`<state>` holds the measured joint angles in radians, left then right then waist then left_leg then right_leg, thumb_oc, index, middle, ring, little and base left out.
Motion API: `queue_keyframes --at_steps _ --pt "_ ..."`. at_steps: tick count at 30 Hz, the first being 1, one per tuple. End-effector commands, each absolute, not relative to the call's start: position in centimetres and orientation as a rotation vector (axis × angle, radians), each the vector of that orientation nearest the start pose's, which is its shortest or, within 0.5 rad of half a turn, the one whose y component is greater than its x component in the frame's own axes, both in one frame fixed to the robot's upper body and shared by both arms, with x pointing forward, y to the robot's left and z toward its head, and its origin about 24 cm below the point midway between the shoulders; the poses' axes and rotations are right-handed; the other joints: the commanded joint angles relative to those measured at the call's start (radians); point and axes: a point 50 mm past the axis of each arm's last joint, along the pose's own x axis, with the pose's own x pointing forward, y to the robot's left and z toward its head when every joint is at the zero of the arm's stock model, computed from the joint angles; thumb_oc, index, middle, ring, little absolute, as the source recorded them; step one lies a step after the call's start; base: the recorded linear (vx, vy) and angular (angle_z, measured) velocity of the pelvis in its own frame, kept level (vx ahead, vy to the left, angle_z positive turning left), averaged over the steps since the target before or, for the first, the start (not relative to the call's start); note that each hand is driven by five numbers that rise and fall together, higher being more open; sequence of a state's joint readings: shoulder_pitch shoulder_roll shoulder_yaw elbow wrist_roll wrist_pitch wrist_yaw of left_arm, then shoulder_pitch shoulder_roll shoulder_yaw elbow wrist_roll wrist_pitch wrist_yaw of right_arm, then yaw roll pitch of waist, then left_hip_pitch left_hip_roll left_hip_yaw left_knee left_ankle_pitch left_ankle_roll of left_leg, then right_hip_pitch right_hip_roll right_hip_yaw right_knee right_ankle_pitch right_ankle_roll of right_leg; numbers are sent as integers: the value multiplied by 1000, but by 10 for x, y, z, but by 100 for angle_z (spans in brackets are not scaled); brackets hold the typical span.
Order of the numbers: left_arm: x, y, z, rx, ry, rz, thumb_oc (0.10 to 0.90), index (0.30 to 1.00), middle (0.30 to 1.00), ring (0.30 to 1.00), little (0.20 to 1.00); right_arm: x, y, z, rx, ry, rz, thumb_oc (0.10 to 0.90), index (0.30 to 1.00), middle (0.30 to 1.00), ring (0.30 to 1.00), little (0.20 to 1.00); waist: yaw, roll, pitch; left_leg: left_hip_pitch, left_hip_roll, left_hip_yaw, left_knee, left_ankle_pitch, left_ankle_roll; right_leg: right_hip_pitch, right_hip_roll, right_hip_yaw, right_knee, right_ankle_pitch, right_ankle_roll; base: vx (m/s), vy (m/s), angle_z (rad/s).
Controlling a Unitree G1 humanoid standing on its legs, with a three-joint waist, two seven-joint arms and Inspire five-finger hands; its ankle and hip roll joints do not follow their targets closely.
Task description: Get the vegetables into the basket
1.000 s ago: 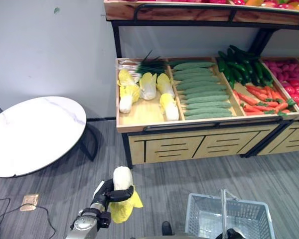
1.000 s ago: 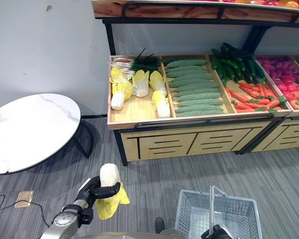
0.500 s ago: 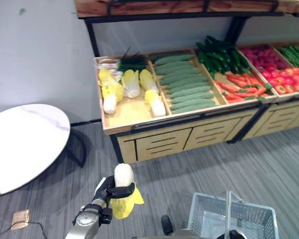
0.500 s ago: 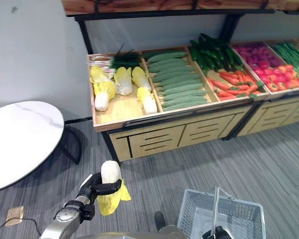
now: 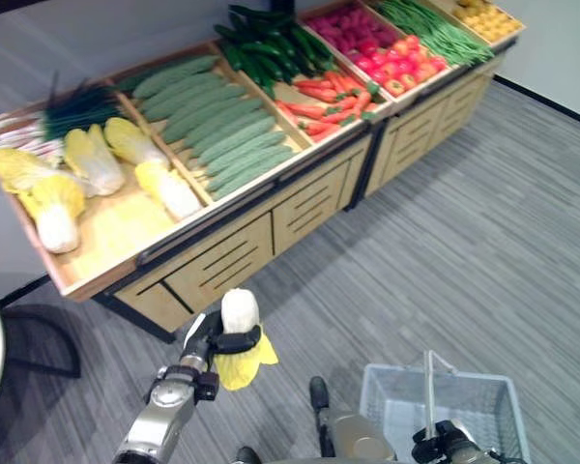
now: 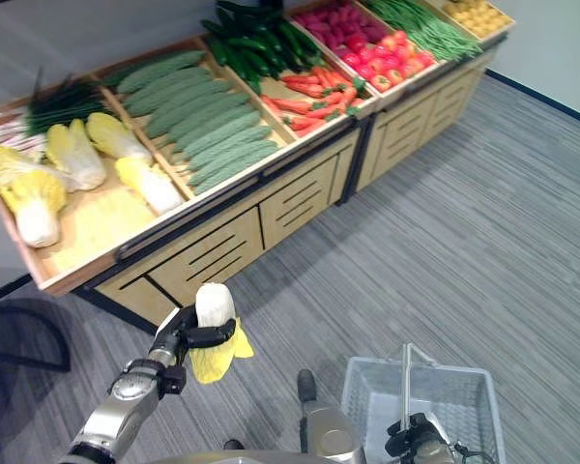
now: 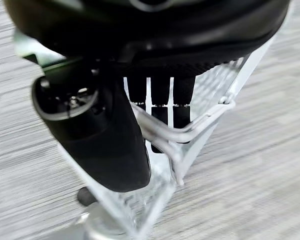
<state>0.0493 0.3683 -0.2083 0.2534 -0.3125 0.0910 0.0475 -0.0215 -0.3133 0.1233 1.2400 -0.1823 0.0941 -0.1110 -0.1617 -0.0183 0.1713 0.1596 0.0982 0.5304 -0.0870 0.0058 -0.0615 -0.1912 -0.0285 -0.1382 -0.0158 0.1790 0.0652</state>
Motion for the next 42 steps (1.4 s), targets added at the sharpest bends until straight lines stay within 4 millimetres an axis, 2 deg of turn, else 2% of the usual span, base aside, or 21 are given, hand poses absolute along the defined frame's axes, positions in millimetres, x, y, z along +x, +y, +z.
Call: queue_keyframes --at_steps 1,6,11,12,15,16,18,20,21,22,23,24,25,26,27,28,29,30,33,35,42 --pt "233 200 -1 107 251 -38 400 300 300 300 300 82 -273 -153 -624 1305 -66 400 300 300 300 300 -15 -33 -49 -84 -42 -69 113 -92 38 -7 -135 32 43 20 122 103 -70 -60" --pt "235 190 -2 85 249 -64 400 300 300 300 300 75 -279 -152 -610 1321 -100 400 300 300 300 300 -37 -9 -55 -65 -32 -70 123 -104 30 9 -113 62 35 -2 109 92 -51 -22" --pt "237 186 -3 70 253 -66 400 300 300 300 300 78 -286 -149 -609 1309 -131 400 300 300 300 300 -49 19 -60 -57 -20 -64 100 -86 13 15 -90 79 24 -15 103 58 -60 -10" --pt "239 183 -2 60 248 -67 400 300 300 300 300 80 -289 -147 -613 1301 -145 400 300 300 300 300 -51 30 -57 -60 -10 -70 98 -77 3 14 -80 83 32 -30 95 49 -98 -3" --pt "240 181 -1 47 240 -64 400 300 300 300 300 81 -292 -146 -614 1295 -158 400 300 300 300 300 -48 41 -49 -64 14 -75 105 -62 -11 7 -63 77 67 -63 78 64 -139 -1" --pt "241 181 0 46 236 -65 400 300 300 300 300 81 -293 -145 -615 1291 -159 400 300 300 300 300 -47 44 -45 -69 24 -81 120 -51 -20 5 -54 74 78 -76 71 51 -159 -4" --pt "242 180 0 41 236 -65 400 300 300 300 300 81 -295 -145 -617 1293 -165 400 300 300 300 300 -38 42 -32 -111 68 -109 235 -7 -50 10 -33 65 89 -93 44 45 -237 6" --pt "244 180 1 40 232 -64 400 300 300 300 300 79 -296 -145 -618 1296 -169 400 300 300 300 300 -19 26 -11 -173 115 -151 365 55 -70 24 -14 57 90 -102 15 20 -273 -4" --pt "245 180 2 42 228 -63 400 300 300 300 300 79 -296 -145 -618 1295 -170 400 300 300 300 300 2 12 6 -208 110 -209 413 80 -64 37 -7 62 87 -106 4 12 -226 -12" --pt "246 180 3 35 218 -51 400 300 300 300 300 81 -297 -144 -632 1291 -170 400 300 300 300 300 38 -10 29 -292 53 -354 430 62 -37 50 -10 78 86 -117 5 -7 -123 -11" --pt "246 180 3 35 218 -51 400 300 300 300 300 82 -296 -144 -631 1290 -169 400 300 300 300 300 35 -13 26 -296 49 -355 426 68 -36 46 -13 77 84 -114 5 54 -46 -4" --pt "246 181 4 29 214 -45 400 300 300 300 300 83 -296 -144 -636 1289 -167 400 300 300 300 300 47 -20 30 -330 29 -397 391 41 -23 55 -19 88 81 -120 13 109 21 -26" --pt "246 181 3 24 217 -38 400 300 300 300 300 84 -297 -143 -637 1290 -171 400 300 300 300 300 54 -23 31 -344 32 -418 340 30 -19 63 -22 98 79 -129 20 197 57 -22" --pt "245 181 3 22 218 -33 400 300 300 300 300 84 -299 -143 -641 1291 -175 400 300 300 300 300 62 -23 32 -358 45 -433 282 37 -24 73 -25 111 76 -138 25 219 110 -34" --pt "245 181 3 20 217 -28 400 300 300 300 300 85 -301 -141 -645 1286 -182 400 300 300 300 300 74 -17 34 -378 51 -461 231 67 -34 79 -24 121 75 -142 28 229 142 -39" --pt "245 181 3 16 213 -25 400 300 300 300 300 87 -302 -140 -651 1279 -185 400 300 300 300 300 86 -13 39 -388 43 -506 189 99 -42 88 -25 134 79 -154 27 246 174 -72" --pt "245 183 3 20 206 -16 400 300 300 300 300 90 -303 -139 -664 1266 -175 400 300 300 300 300 114 -11 50 -413 5 -609 161 124 -44 103 -17 169 80 -163 25 246 194 -71" --pt "244 185 4 29 201 0 400 300 300 300 300 101 -302 -137 -680 1237 -165 400 300 300 300 300 126 -9 56 -411 -20 -690 165 115 -50 100 -8 227 100 -170 27 170 145 -58" --pt "241 185 4 28 205 -14 400 300 300 300 300 103 -300 -137 -663 1226 -166 400 300 300 300 300 121 -10 49 -384 -6 -642 162 87 -37 95 -13 255 109 -185 33 102 148 -117" --pt "241 188 6 47 196 -19 400 300 300 300 300 108 -298 -136 -643 1209 -180 400 300 300 300 300 117 -16 47 -386 -22 -632 172 73 -23 85 -27 271 106 -181 39 52 163 -99" --pt "249 197 18 89 153 13 400 300 300 300 300 132 -280 -136 -592 1135 -165 400 300 300 300 300 111 -48 52 -402 -58 -517 219 1 34 32 -69 366 88 -137 87 15 182 -51"
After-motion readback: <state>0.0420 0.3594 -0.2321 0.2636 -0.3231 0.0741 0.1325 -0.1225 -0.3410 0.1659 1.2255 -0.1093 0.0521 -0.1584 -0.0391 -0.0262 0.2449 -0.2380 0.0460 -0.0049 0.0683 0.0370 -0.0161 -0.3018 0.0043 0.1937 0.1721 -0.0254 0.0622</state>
